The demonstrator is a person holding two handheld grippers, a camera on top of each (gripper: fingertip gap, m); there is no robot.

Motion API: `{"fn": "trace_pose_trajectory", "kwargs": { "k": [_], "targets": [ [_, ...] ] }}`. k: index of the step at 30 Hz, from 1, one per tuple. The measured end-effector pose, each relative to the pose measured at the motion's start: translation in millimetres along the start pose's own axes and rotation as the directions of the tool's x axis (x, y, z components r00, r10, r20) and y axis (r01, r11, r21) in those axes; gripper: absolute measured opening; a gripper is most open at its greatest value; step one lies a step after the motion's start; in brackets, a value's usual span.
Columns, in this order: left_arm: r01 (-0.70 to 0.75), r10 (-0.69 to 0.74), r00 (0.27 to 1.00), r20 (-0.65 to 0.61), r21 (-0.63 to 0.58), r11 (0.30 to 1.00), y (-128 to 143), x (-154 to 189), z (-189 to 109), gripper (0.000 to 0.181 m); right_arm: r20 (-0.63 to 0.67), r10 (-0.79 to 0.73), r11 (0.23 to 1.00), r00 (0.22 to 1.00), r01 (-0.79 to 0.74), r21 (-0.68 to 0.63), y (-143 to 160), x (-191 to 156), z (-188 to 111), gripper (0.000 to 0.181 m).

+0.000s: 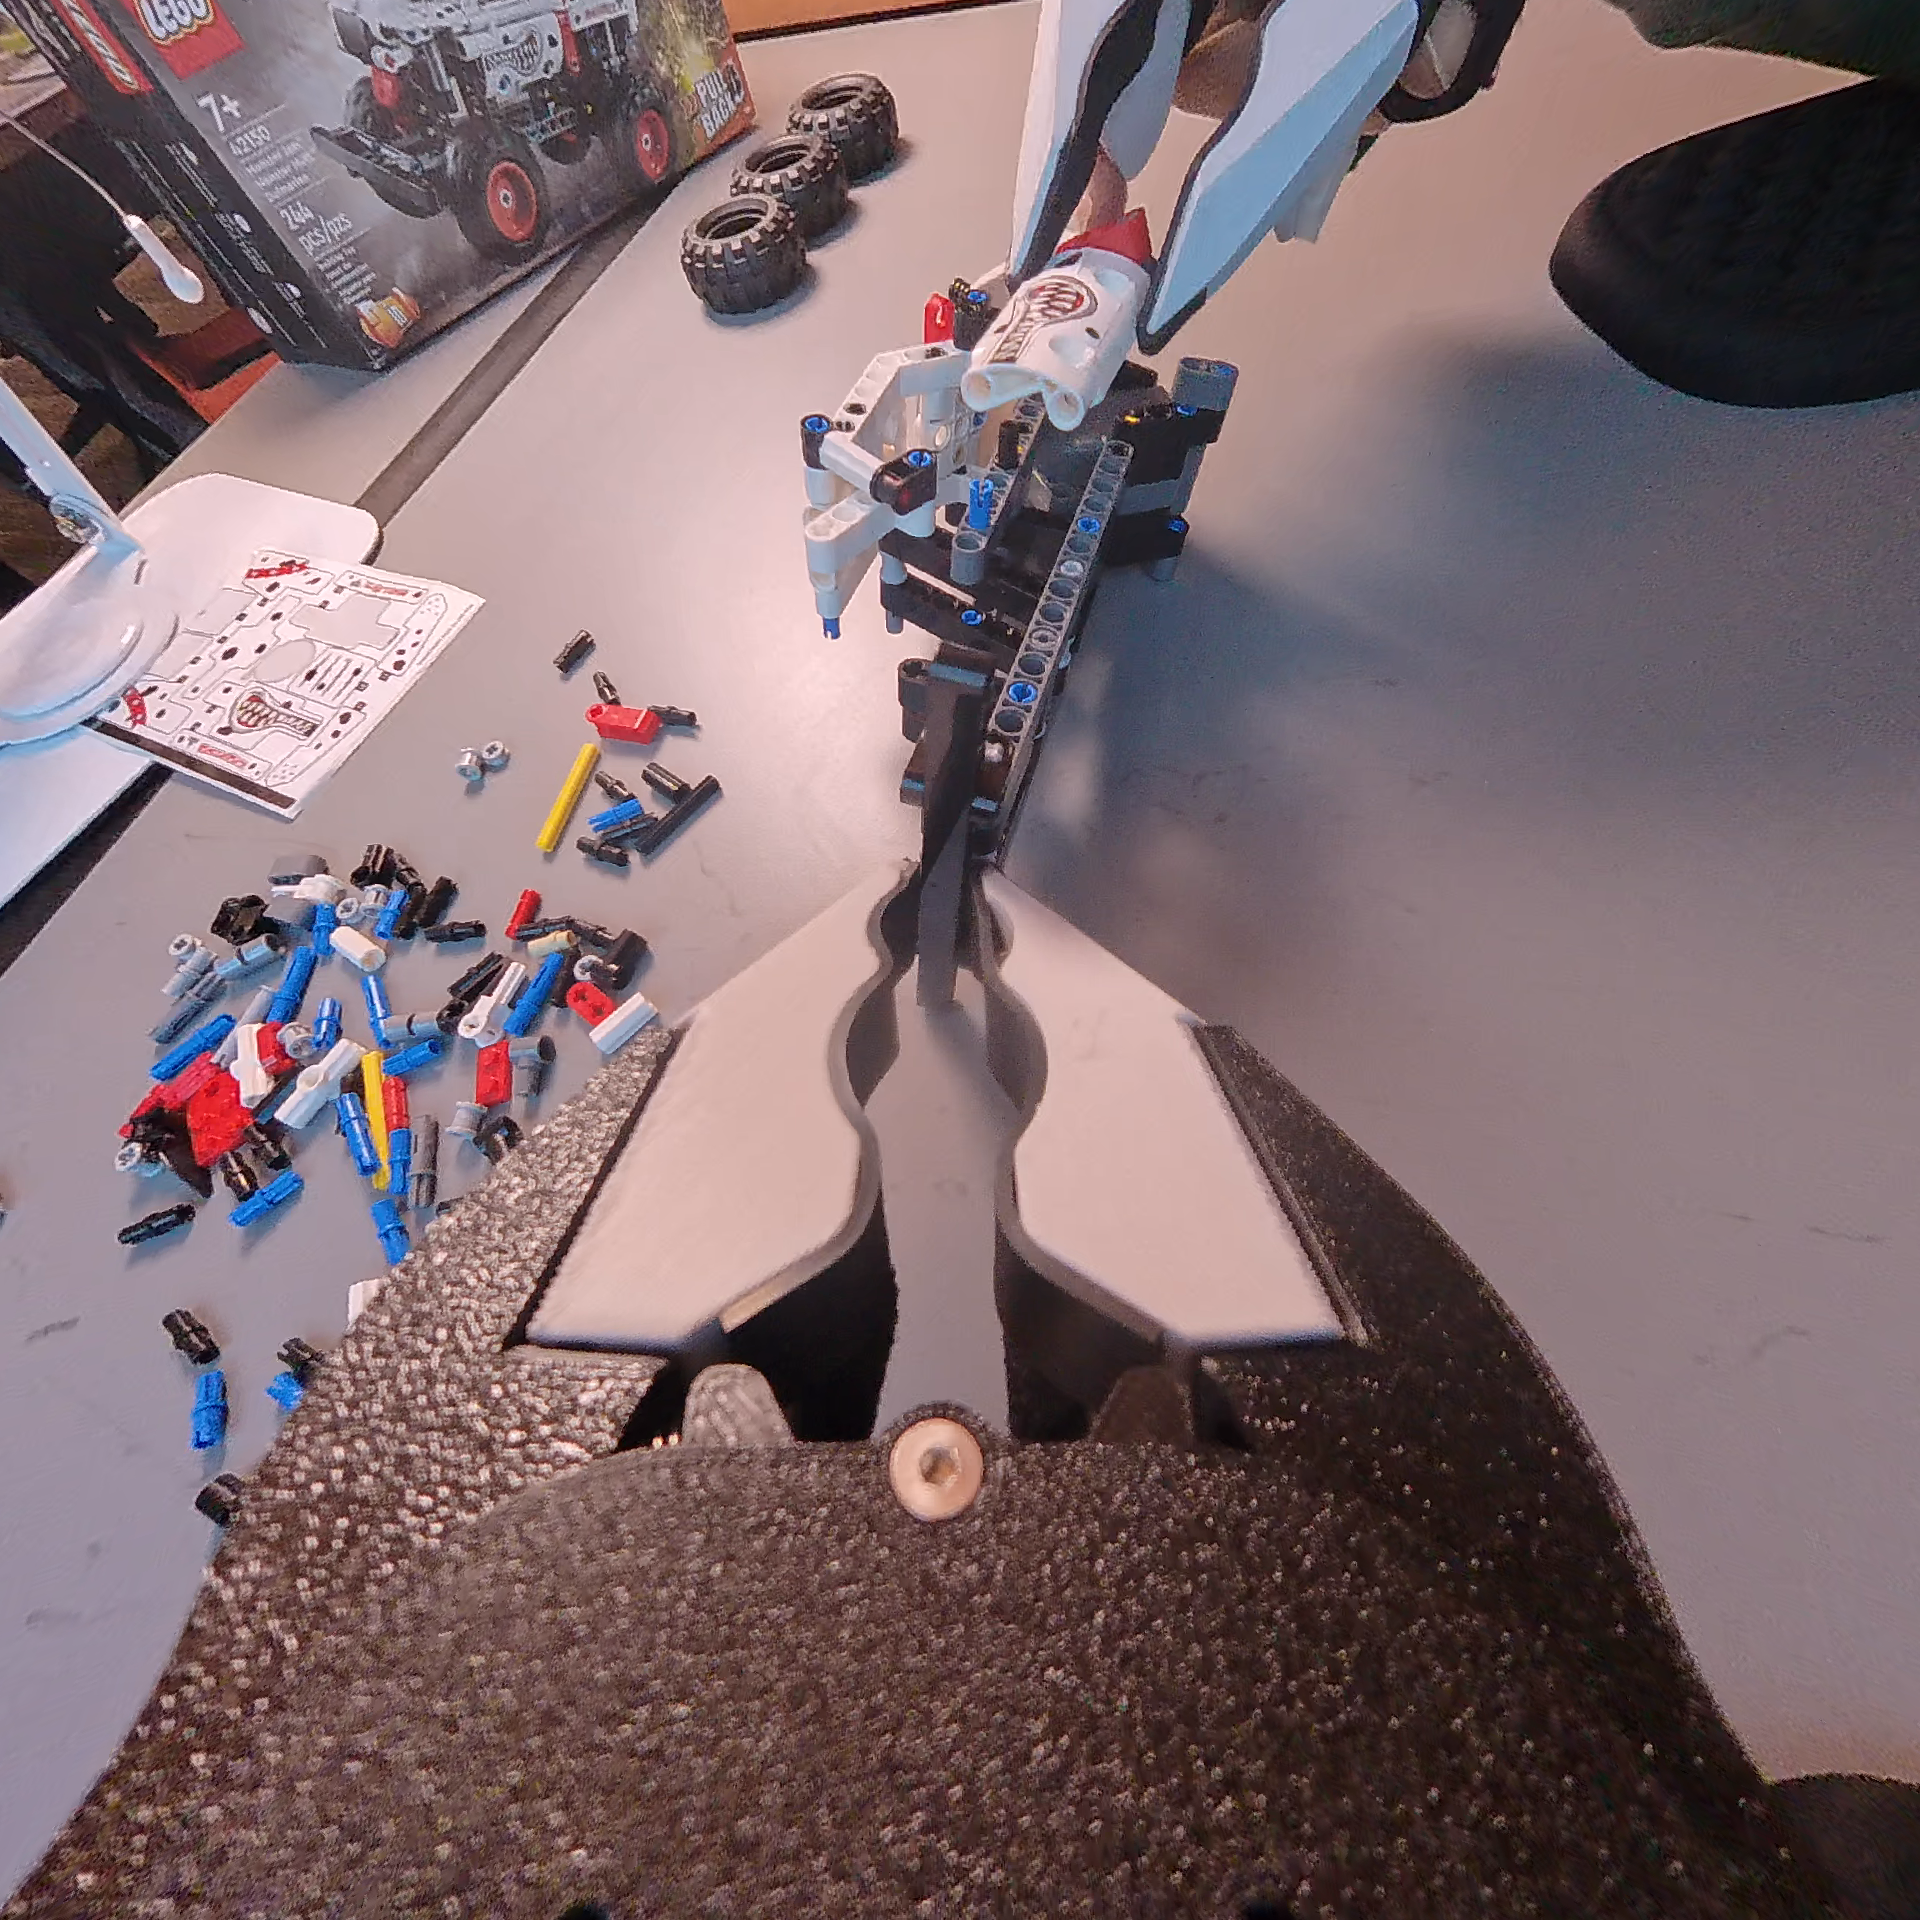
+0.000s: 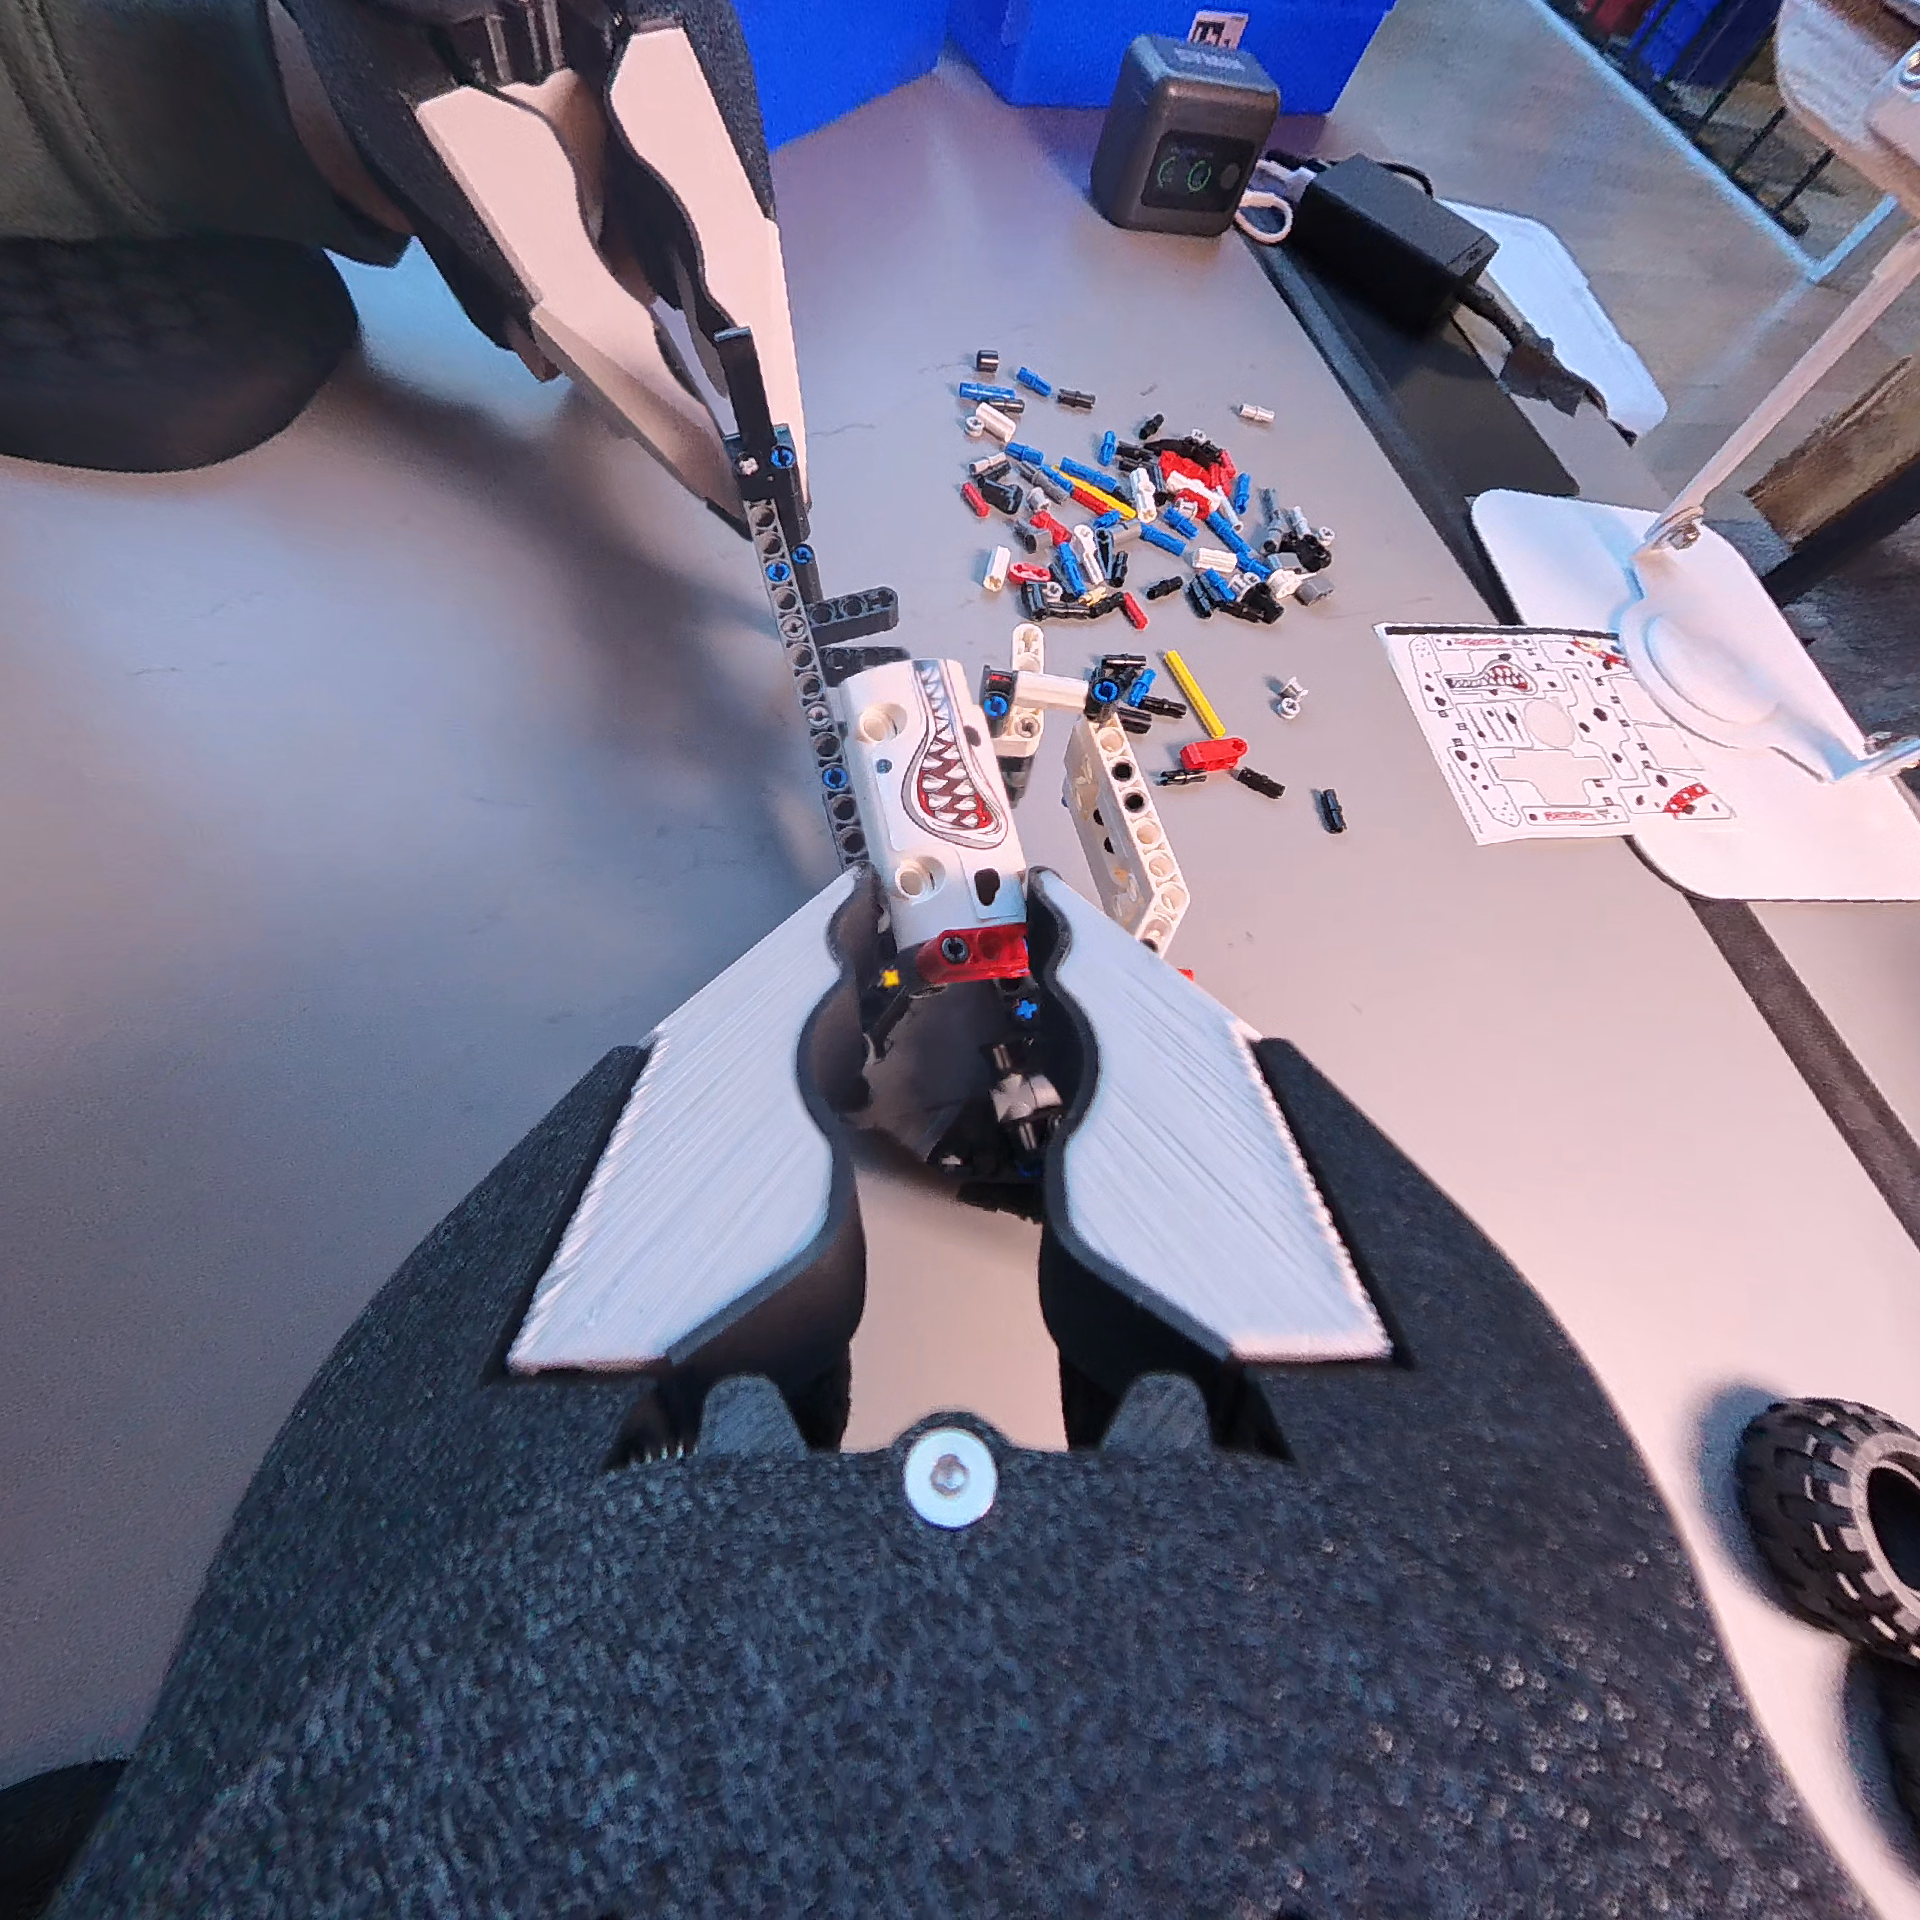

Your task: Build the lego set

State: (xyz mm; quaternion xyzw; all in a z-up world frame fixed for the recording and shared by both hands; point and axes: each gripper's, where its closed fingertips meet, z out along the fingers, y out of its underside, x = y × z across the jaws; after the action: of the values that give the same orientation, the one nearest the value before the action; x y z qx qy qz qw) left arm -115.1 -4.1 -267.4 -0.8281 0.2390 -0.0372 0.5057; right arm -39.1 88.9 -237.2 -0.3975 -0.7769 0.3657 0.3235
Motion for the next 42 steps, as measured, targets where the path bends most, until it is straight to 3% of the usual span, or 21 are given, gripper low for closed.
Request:
{"fn": "trace_pose_trajectory", "kwargs": {
  "k": [18,29,34,39,42],
  "targets": [
    [0.011,-0.011,1.0,-0.013,-0.021,1.0,6.4,-4.2,-9.5,0.008,-0.037,-0.018,0.999,0.999,0.019,0.041,-1.5,4.4,-4.6,0.028],
    [0.045,-0.044,0.999,-0.028,0.034,0.998,-1.6,-2.2,-14.0,0.028,-0.039,-0.035,0.996,0.999,0.038,0.086,-7.6,1.7,-4.5,0.028],
    [0.027,-0.027,1.0,-0.008,0.009,1.0,2.0,-1.3,-7.2,0.012,-0.056,-0.064,0.992,0.996,0.07,0.102,-10.7,1.0,-3.8,0.027],
    [0.025,-0.025,1.0,-0.006,0.008,1.0,2.0,-1.7,-8.1,0.009,-0.094,-0.148,0.972,0.984,0.162,0.169,-20.2,-1.5,-7.7,0.027],
    [0.034,-0.033,0.999,-0.036,0.036,0.999,-2.0,1.3,-11.2,0.02,-0.075,-0.108,0.959,0.991,0.124,0.253,-28.8,-3.4,-11.7,0.027]
  ]
}}
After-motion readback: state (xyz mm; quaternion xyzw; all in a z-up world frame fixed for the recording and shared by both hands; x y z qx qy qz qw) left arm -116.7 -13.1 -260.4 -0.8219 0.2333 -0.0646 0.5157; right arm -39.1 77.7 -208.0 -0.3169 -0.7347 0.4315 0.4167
